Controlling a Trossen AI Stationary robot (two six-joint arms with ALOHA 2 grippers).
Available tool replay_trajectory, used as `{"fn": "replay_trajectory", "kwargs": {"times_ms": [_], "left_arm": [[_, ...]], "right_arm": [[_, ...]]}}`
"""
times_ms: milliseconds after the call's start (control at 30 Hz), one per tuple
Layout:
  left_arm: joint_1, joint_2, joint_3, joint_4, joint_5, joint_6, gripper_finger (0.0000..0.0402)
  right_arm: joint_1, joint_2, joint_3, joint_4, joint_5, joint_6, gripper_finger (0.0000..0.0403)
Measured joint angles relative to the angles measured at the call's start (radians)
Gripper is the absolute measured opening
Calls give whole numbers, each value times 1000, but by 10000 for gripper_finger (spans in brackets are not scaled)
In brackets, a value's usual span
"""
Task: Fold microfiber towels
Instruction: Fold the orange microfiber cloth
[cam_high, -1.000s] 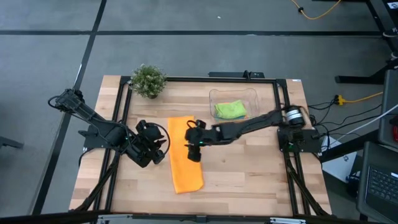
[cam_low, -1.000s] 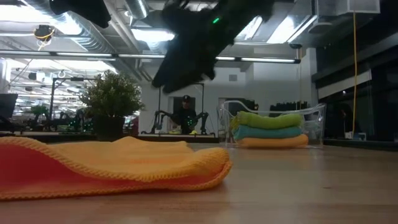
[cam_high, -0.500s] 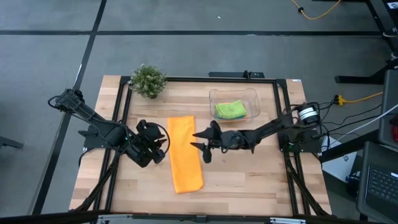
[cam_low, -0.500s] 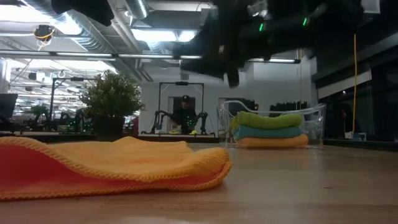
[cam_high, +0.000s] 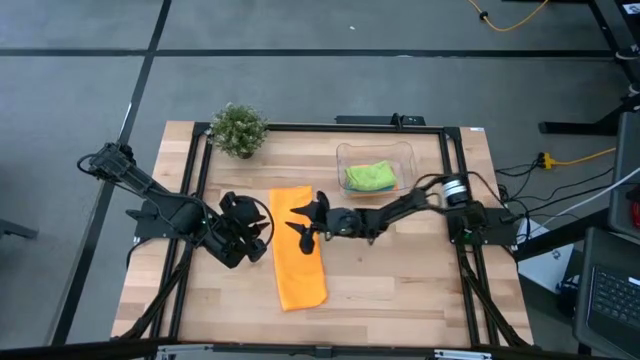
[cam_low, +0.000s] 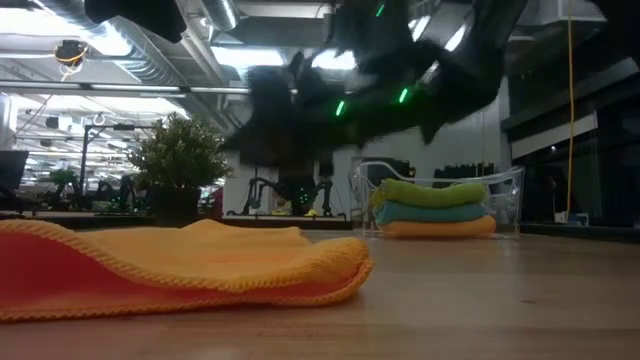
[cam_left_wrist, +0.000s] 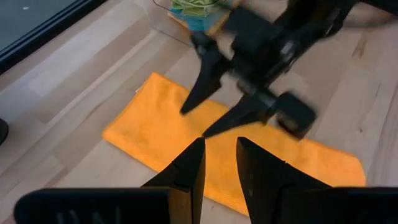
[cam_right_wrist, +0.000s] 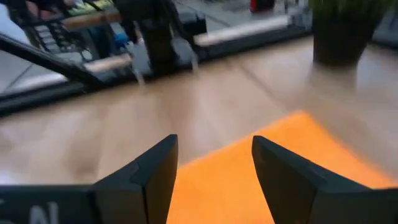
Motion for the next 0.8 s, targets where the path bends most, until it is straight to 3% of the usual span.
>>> {"fn": "replay_trajectory", "kwargs": {"times_ms": [133,267,333,500,800], "left_arm": [[0,0,0,1,0,0,83],[0,0,0,1,0,0,83],[0,0,0,2,0,0,83],[0,0,0,3,0,0,83],[0,0,0,2,0,0,83]], "right_arm": [[-5,92,85,38,79,53,209],[-9,137,149,31,192,-17,209],[-17,156,174,33,200,-61,209],[-31,212,178,16,177,59,209],[-29,254,178,-10,199,71,209]]}}
